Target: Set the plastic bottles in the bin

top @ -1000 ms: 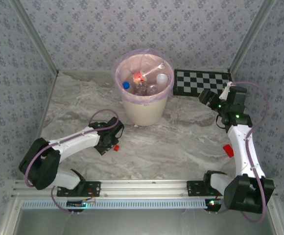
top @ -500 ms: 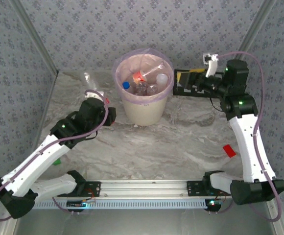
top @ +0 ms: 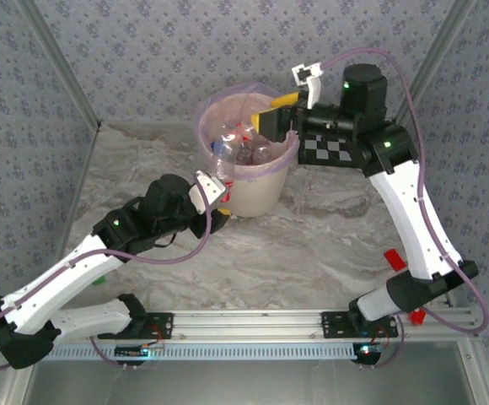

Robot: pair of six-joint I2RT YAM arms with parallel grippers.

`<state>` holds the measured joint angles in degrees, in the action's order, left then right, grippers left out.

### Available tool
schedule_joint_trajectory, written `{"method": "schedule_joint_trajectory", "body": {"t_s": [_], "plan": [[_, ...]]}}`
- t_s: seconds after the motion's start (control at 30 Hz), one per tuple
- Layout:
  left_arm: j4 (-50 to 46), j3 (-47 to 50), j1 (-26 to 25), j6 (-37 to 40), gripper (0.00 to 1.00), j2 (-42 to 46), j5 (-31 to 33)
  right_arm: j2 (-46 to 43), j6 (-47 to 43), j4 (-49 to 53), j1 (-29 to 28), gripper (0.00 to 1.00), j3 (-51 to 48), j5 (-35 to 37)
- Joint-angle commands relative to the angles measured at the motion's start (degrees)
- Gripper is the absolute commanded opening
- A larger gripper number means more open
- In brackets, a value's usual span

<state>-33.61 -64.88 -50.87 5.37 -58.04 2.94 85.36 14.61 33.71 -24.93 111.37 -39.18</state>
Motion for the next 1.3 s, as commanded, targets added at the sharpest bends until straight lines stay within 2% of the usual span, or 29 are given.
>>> {"method": "schedule_joint_trajectory", "body": {"t_s": [0.0,0.23,0.53,0.57,0.63,0.77,0.83,1.0,1.07,1.13,1.2,1.27], "plan": [[4.72,0.10,-0.54,4.03,0.22,1.04,-5.52,2.53,2.35,4.32,-1.73,1.00,1.49,1.24],[2.02,-3.29,-0.59,5.96,0.21,-1.41,-6.72,5.63,2.40,5.73,-5.80,0.98,2.52,1.09],[2.37,-4.89,-0.54,5.82,0.23,-2.51,-3.29,4.83,2.53,5.96,-5.25,0.50,1.39,1.11],[2.58,-5.12,-0.55,5.47,0.31,-2.73,-2.68,4.58,2.53,5.65,-4.85,0.46,1.39,1.12],[3.24,-5.47,-0.57,4.52,0.59,-3.17,-0.32,4.11,2.46,4.82,-3.94,0.40,1.02,0.86],[4.39,-7.02,-0.59,0.11,0.97,-3.92,5.18,1.70,5.47,-1.27,-0.96,0.33,-1.06,1.74],[5.54,-7.27,-0.47,-2.38,0.99,-3.77,7.46,-0.59,7.58,-6.02,1.58,0.29,-2.87,2.95],[8.29,-6.25,0.49,-8.11,0.99,-2.45,9.78,-7.65,19.03,-26.18,12.03,0.26,-12.06,6.05],[8.97,-6.00,2.24,-12.01,0.99,-1.86,11.50,-10.31,22.59,-33.08,15.67,0.25,-17.16,9.99],[9.12,-5.91,6.30,-18.93,0.99,-1.53,13.34,-12.14,23.64,-37.09,17.18,0.25,-21.39,14.52],[8.19,-5.72,13.83,-28.04,0.99,-1.85,11.88,-13.00,23.28,-39.88,16.90,0.25,-25.25,18.90],[9.46,-4.98,21.31,-35.52,0.99,-2.63,6.64,-12.79,21.93,-43.81,15.08,0.24,-29.54,22.51]]}}
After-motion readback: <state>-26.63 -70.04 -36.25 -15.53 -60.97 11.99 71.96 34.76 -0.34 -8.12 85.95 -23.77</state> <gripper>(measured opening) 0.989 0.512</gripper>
